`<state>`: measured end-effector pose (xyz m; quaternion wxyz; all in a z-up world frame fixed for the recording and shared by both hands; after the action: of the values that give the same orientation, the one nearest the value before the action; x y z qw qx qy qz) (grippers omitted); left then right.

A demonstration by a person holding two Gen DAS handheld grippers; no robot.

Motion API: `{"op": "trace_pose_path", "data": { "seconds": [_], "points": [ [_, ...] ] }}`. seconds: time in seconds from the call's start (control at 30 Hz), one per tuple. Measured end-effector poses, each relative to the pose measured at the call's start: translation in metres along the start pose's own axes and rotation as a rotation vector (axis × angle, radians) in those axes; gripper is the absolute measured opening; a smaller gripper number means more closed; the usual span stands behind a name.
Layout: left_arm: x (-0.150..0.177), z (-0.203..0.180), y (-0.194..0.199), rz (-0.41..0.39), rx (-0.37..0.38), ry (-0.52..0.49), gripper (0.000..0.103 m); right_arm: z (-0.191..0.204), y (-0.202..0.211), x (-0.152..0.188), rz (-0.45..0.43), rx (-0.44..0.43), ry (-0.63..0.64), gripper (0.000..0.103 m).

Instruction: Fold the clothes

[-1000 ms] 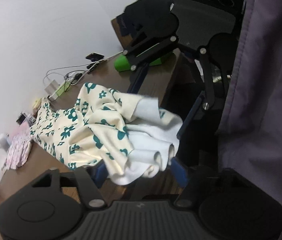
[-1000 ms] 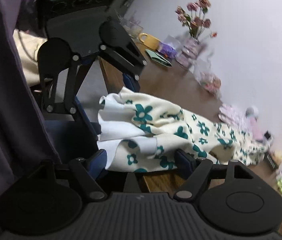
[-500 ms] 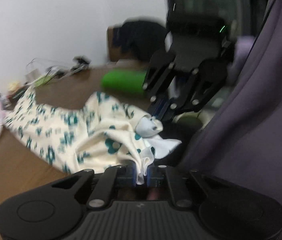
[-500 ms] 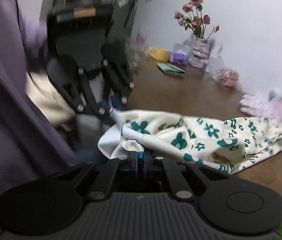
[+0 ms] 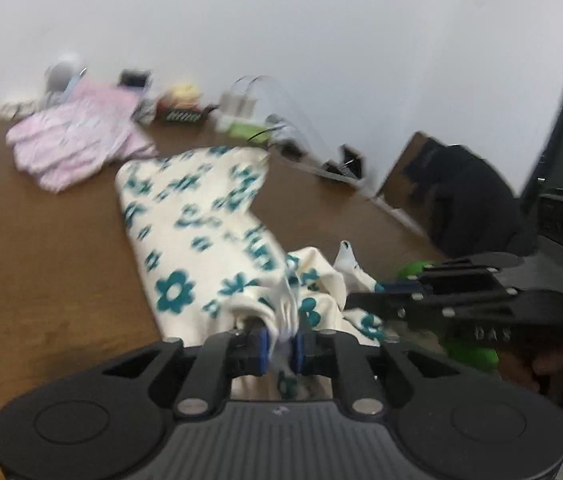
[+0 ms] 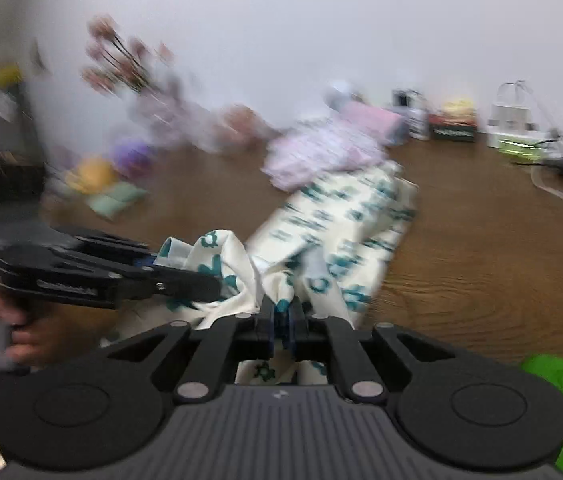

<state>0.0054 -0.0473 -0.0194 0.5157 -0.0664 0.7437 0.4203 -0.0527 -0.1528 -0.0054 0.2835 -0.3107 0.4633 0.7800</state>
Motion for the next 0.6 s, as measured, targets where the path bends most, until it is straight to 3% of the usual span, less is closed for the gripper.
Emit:
{"op": "trace_pose_path", "data": {
  "seconds": [0.07,0.1,0.13,0.2,0.27,0.33,0.47,0.53,0.6],
  "points": [
    [0.000,0.003,0.017,-0.028,-0.051,-0.013,0.034,0.000,0.003,0.003,-0.001,-0.002,-0.007,0.013],
    [-0.001,0.005,0.025,-0.042,-0.077,-0.020,0.060,0.000,0.004,0.004,-0.001,-0.003,-0.011,0.024],
    [-0.001,0.006,0.034,-0.056,-0.109,-0.028,0.074,0.000,0.005,0.006,-0.002,-0.004,-0.015,0.045],
    [0.000,0.006,0.061,-0.088,-0.217,-0.051,0.075,-0.001,0.008,0.008,-0.002,-0.006,-0.022,0.057],
    [0.000,-0.003,0.080,-0.113,-0.245,-0.032,0.074,-0.001,0.011,0.011,-0.003,-0.008,-0.029,0.057],
    [-0.002,-0.017,0.085,-0.144,-0.213,-0.009,0.074,-0.001,0.013,0.014,-0.004,-0.010,-0.037,0.055],
    [0.009,-0.038,0.048,-0.068,-0.201,-0.039,0.073,-0.001,0.019,0.020,-0.005,-0.014,-0.051,0.050],
    [0.017,-0.038,0.041,-0.045,-0.190,-0.009,0.061,-0.002,0.020,0.022,-0.013,-0.007,-0.075,0.050],
    [0.025,-0.037,0.033,-0.021,-0.180,0.022,0.034,-0.003,0.022,0.022,-0.040,-0.001,-0.112,0.052]
  ]
}}
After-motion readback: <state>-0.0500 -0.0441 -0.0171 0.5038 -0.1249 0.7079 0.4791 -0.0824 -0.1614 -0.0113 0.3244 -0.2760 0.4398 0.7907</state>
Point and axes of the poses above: each gripper's, at about its wrist camera, not at the fingertips, and y roughly against the way its jaws point, z to its left, x to its underside, the point moved 8 cm from there along -y, roughly the way its jaws point, and after that the axes turned 14 degrees about -y, right-handed, at the moved point
